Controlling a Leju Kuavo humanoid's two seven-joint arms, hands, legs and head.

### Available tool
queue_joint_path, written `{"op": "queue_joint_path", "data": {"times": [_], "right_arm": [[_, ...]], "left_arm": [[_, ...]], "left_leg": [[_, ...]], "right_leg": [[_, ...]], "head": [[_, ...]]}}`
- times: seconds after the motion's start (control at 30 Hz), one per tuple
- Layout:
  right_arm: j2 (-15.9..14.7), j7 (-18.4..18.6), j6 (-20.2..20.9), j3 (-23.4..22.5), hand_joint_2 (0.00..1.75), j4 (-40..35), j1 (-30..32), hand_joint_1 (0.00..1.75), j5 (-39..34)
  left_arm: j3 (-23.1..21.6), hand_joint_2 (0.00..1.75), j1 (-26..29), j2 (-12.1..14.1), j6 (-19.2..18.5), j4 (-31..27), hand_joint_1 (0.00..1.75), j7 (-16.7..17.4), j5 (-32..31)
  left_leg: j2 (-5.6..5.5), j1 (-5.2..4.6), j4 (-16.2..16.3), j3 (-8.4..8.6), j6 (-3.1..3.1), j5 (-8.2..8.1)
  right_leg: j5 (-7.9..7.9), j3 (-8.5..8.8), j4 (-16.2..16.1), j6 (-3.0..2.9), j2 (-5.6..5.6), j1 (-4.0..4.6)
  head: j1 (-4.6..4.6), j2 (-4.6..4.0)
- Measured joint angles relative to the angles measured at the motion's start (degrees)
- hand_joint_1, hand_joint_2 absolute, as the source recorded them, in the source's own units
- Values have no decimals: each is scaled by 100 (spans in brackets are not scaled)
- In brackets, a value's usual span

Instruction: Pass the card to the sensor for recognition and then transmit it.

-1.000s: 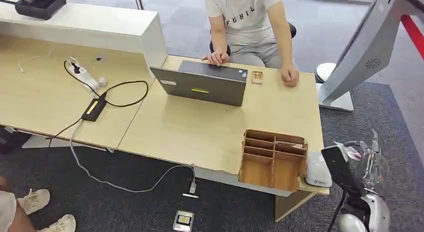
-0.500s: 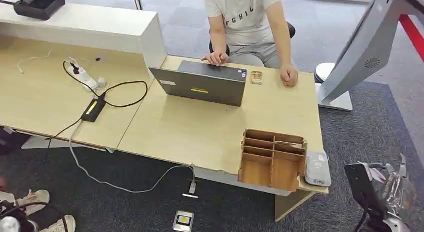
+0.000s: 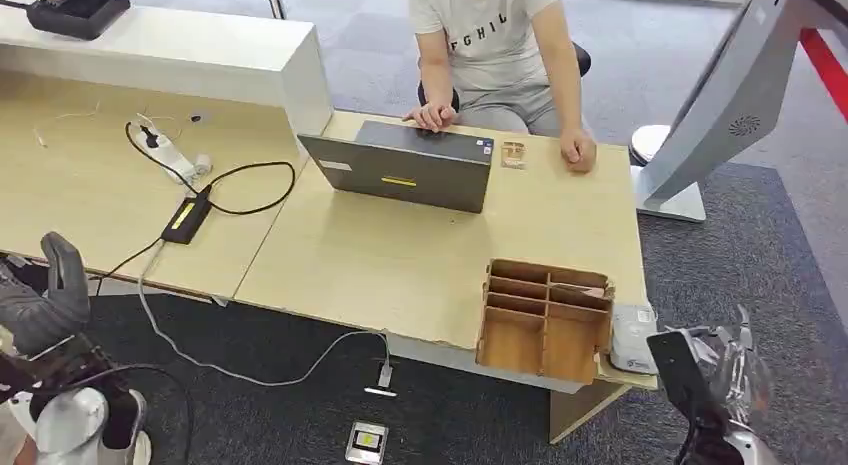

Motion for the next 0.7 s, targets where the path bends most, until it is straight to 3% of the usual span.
{"op": "queue_joint_path", "data": {"times": [0.43, 0.7], "right_arm": [[339, -214, 372, 651, 175, 284, -375, 175, -28], [411, -157, 374, 850, 175, 525, -474, 175, -89]], "left_arm": [[-1482, 175, -814, 380, -2, 20, 0, 313, -190], [-2037, 175, -1134, 525, -2, -74, 0, 426, -328]], "left_leg": [[-1, 0, 1, -1, -1, 1], [0, 0, 1, 0, -1, 1]], "right_leg": [[2, -3, 1, 0, 0, 0], [2, -3, 1, 0, 0, 0]], "head": [[2, 0], [0, 0]]}}
